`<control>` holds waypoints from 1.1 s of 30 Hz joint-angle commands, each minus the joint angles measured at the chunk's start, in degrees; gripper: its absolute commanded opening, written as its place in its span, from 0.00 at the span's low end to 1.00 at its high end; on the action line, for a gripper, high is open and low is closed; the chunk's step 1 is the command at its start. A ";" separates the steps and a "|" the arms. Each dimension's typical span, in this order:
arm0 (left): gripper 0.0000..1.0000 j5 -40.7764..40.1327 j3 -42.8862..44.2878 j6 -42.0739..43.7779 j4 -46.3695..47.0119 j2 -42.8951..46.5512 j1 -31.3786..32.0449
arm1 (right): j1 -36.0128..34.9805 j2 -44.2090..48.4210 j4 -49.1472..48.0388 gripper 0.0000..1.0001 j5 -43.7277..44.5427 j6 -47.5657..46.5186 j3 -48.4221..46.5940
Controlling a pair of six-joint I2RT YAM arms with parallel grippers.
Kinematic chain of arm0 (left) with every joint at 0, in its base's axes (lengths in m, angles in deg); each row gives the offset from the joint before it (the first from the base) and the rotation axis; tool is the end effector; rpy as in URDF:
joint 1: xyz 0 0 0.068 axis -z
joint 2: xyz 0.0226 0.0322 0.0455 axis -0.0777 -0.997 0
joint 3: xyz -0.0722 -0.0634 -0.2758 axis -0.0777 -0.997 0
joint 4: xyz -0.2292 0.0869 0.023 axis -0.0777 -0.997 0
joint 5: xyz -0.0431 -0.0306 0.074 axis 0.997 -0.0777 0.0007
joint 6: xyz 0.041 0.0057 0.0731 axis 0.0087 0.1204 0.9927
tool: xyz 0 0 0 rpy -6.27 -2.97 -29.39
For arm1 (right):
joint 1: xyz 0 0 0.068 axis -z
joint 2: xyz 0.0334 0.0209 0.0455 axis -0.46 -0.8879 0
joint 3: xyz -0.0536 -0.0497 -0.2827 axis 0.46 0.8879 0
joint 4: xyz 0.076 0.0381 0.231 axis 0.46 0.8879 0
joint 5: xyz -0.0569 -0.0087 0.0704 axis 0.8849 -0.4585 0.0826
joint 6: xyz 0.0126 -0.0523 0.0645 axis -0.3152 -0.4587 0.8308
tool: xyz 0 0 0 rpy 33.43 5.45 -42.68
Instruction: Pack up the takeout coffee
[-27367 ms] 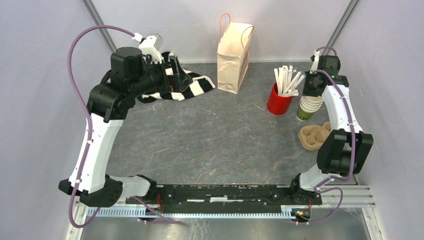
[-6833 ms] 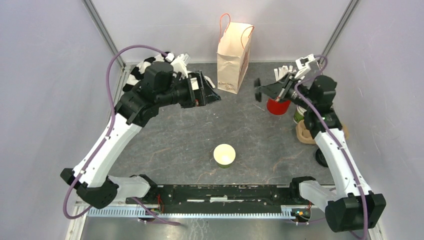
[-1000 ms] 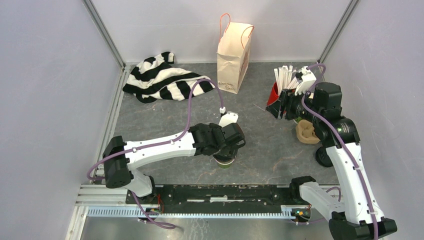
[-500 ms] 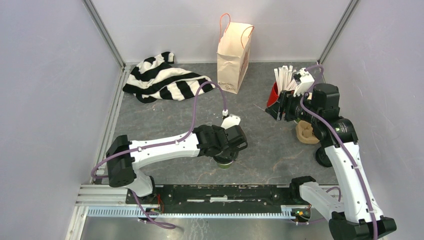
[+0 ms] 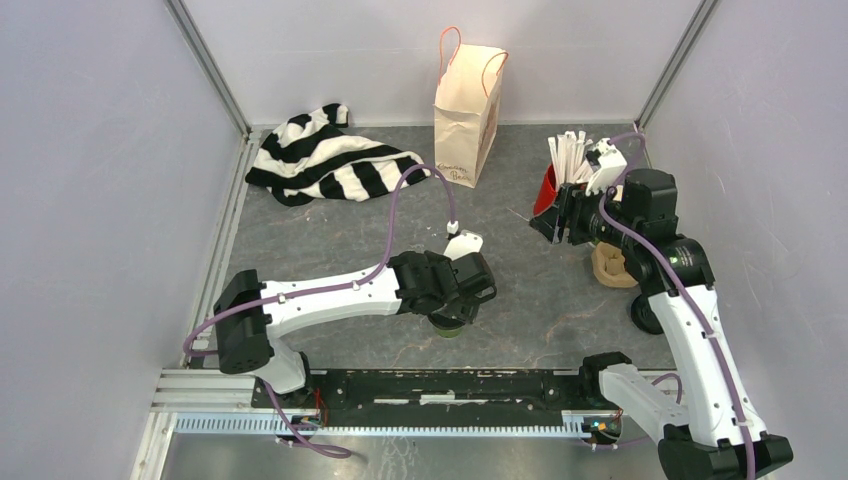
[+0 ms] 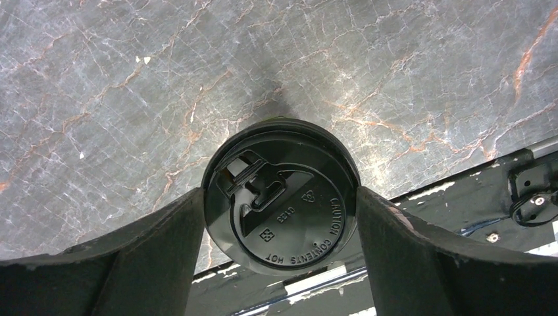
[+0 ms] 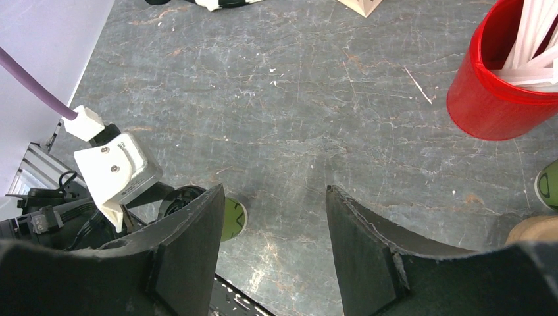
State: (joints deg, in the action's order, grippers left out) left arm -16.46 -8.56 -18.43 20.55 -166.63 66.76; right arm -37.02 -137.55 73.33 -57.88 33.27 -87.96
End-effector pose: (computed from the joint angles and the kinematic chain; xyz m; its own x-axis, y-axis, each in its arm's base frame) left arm 0.1303 -0.2923 0.2663 -0.7715 0.3056 -0.5580 0.3899 0.9202 -0.0353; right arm 0.1725 0.0601 0.3840 -0.5814 0.1391 -0.8016 -0.3738 0.8295 0.4150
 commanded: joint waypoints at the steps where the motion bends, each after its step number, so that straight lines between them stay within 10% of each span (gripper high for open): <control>1: 0.96 -0.37 1.00 1.60 1.07 0.66 0.58 | -0.13 0.82 -1.86 0.64 -0.85 -0.22 1.14; 14: 0.99 7.70 -0.18 -3.99 -0.10 15.93 -0.95 | -4.05 -0.21 -12.57 0.69 -21.25 1.99 19.33; 24: 0.81 38.06 -27.01 -13.88 21.14 32.74 -23.67 | -9.45 -6.25 -30.77 0.70 -35.91 10.26 35.01; 33: 0.84 42.33 -31.31 -14.28 26.75 29.23 -26.47 | -13.75 -13.28 -36.92 0.72 -34.50 13.29 34.38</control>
State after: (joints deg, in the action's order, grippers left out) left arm 21.39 -38.85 -30.10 40.31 -136.73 40.93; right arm -49.28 -147.93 41.93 -91.15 45.60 -52.09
